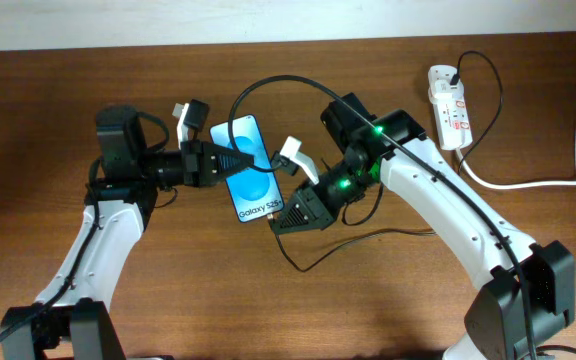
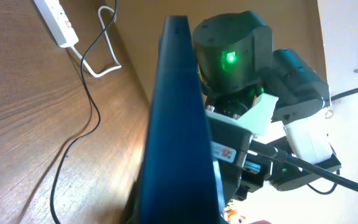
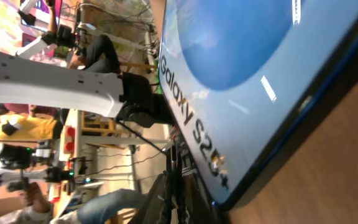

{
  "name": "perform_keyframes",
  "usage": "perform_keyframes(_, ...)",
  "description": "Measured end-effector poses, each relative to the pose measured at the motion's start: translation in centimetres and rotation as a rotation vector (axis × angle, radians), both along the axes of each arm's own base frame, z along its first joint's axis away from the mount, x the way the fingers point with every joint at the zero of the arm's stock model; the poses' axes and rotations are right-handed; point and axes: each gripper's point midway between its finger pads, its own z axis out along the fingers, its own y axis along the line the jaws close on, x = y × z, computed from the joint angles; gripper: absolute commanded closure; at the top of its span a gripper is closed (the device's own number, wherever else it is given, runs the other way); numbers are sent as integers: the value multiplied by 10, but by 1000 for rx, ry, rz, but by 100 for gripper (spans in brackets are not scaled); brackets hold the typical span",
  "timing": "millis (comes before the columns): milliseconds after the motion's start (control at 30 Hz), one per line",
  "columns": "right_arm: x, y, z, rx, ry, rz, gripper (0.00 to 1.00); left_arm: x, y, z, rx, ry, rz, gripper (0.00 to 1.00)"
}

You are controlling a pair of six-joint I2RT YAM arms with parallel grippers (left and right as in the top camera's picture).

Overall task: Plug charger to phone and switch on socket
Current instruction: 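Open the right gripper and pull it back from the phone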

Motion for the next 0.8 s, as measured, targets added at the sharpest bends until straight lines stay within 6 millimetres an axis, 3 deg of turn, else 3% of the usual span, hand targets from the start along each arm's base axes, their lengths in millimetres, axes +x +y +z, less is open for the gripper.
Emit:
perform_keyframes(133, -2, -6, -4, -39, 24, -9, 96, 3, 4, 0, 3, 0, 17, 100)
perform_keyframes(233, 6, -14, -11, -81, -4, -30, 96, 14, 24, -2, 9, 1, 88, 100)
perform_keyframes(367, 24, -18, -21, -123, -89, -60, 96, 29, 64, -2, 12, 3, 210, 100)
perform_keyframes(467, 50, -17, -34, -199, -184, -126, 96, 32, 75, -2, 12, 5, 240, 100)
perform_keyframes(567, 65, -6, -53, -253, -220, -156, 96, 31, 75, -2, 11, 5, 239, 100)
perform_keyframes(800, 84, 28, -133, -328, -145, -161, 96, 30, 82, 0, -1, 4, 239, 100)
